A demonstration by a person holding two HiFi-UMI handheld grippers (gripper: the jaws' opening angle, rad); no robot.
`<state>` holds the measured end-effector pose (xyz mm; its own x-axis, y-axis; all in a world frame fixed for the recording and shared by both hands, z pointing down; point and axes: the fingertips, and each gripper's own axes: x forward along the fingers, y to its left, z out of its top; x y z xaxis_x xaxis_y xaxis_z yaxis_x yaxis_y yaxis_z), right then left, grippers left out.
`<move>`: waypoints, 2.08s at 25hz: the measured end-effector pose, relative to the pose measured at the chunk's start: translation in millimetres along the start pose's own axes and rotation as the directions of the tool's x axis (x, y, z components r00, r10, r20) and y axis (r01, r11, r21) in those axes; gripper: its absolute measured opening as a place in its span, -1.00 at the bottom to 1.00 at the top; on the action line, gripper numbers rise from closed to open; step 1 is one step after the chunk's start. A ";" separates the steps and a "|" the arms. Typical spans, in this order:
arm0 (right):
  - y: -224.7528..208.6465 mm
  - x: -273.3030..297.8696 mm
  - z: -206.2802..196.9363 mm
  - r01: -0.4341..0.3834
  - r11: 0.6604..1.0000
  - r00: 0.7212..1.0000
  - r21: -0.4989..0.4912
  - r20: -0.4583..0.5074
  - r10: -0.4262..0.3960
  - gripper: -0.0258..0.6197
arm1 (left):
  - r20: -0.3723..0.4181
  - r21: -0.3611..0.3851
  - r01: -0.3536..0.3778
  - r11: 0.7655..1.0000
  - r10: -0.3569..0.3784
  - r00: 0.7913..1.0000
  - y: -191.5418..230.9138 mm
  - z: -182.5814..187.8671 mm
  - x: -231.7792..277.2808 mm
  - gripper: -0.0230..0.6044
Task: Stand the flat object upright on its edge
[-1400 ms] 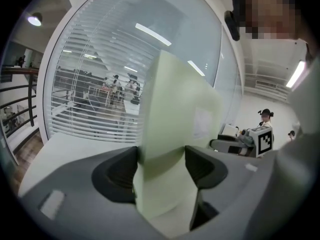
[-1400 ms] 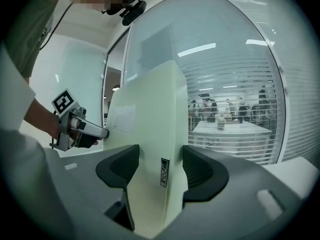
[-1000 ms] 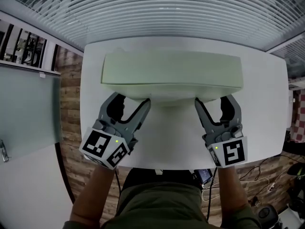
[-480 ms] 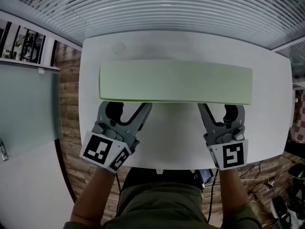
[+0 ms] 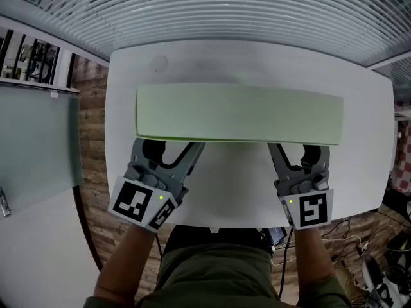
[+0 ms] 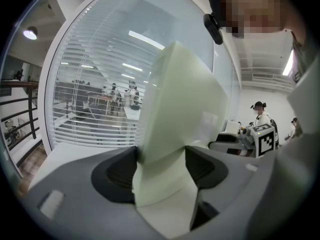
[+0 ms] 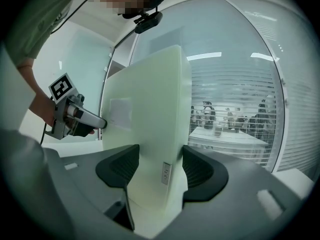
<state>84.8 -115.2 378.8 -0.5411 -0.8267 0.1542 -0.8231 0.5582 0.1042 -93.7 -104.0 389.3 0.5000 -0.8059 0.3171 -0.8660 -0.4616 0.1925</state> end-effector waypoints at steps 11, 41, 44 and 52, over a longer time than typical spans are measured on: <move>2.3 -3.5 -2.6 -0.018 1.000 1.000 0.016 -0.012 0.018 -0.10 | 0.020 0.017 -0.008 1.000 0.007 1.000 -1.3 -4.2 -1.4 -0.01; 10.0 -14.6 -3.8 -0.023 1.000 0.999 -0.007 -0.030 0.023 -0.10 | 0.009 0.034 0.010 0.999 -0.010 1.000 -2.1 -12.6 -17.5 -0.01; 10.7 -15.0 -2.7 -0.020 1.000 0.999 -0.005 -0.029 0.020 -0.10 | 0.010 0.034 0.014 0.999 -0.015 1.000 -1.8 -12.1 -19.3 -0.01; 11.7 -19.4 -0.5 0.001 1.000 0.999 0.014 -0.034 -0.001 -0.10 | 0.013 0.037 0.024 0.999 -0.024 1.000 -3.0 -10.3 -23.7 -0.01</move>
<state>85.8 -92.6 377.5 -0.5343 -0.8244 0.1870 -0.8263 0.5560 0.0903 -102.8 -79.6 390.8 0.5208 -0.7992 0.3001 -0.8535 -0.4940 0.1659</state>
